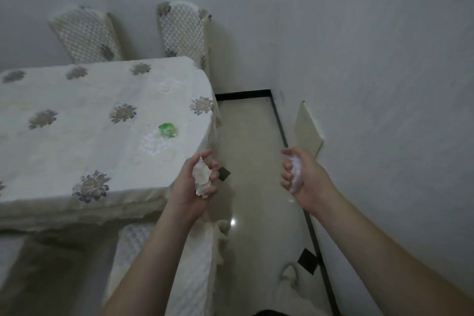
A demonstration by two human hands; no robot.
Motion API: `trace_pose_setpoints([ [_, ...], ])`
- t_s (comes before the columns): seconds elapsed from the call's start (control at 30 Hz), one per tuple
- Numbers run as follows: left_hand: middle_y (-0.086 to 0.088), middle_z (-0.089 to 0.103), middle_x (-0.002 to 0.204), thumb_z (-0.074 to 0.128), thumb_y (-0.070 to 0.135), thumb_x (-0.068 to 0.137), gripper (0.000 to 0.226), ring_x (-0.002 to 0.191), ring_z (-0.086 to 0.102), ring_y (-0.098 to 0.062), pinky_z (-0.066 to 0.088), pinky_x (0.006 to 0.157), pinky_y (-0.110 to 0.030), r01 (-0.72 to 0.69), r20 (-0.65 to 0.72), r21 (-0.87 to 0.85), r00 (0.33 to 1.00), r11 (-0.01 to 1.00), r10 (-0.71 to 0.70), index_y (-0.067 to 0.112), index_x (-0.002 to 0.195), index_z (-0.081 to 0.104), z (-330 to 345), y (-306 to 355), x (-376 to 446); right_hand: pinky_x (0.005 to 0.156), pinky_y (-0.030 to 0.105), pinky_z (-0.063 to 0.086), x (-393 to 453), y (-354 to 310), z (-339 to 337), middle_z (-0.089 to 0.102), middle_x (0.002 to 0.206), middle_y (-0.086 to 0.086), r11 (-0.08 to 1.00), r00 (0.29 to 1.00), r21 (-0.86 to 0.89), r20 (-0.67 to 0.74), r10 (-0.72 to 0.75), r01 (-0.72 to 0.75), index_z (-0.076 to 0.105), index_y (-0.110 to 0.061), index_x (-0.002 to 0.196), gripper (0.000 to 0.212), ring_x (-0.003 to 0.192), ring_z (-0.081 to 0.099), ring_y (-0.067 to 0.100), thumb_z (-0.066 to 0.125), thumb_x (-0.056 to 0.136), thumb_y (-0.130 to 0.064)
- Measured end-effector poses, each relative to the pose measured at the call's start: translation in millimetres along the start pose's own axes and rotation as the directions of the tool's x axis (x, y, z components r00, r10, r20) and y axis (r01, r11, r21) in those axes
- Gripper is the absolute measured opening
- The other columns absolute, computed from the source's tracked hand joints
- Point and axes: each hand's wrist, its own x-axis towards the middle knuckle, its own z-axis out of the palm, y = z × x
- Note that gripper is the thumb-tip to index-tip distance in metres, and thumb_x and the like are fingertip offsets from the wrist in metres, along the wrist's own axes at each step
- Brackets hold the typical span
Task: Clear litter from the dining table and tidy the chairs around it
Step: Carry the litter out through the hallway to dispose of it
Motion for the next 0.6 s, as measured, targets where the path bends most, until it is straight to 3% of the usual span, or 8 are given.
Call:
trace_pose_setpoints([
  [0.3, -0.002, 0.05, 0.073, 0.052, 0.028, 0.088, 0.023, 0.048, 0.045, -0.012, 0.023, 0.034, -0.018, -0.154, -0.214, -0.038, 0.966, 0.987, 0.143, 0.014, 0.106, 0.053, 1, 55, 89, 0.044, 0.022, 0.028, 123, -57, 59, 0.035, 0.062, -0.003, 0.992, 0.961, -0.117, 0.266, 0.068, -0.038, 0.053, -0.015, 0.1, 0.018, 0.048, 0.031, 0.009, 0.046, 0.096, -0.03],
  [0.6, 0.0, 0.049, 0.073, 0.054, 0.025, 0.094, 0.012, 0.057, 0.04, -0.012, 0.024, 0.038, -0.021, -0.178, -0.462, 0.087, 0.864, 0.98, 0.198, 0.017, 0.101, 0.058, -38, 102, 147, 0.045, 0.02, 0.023, 201, -55, 126, 0.033, 0.057, -0.005, 0.964, 0.917, -0.167, 0.31, 0.249, -0.206, 0.051, -0.014, 0.094, 0.015, 0.05, 0.026, 0.008, 0.046, 0.097, -0.028],
])
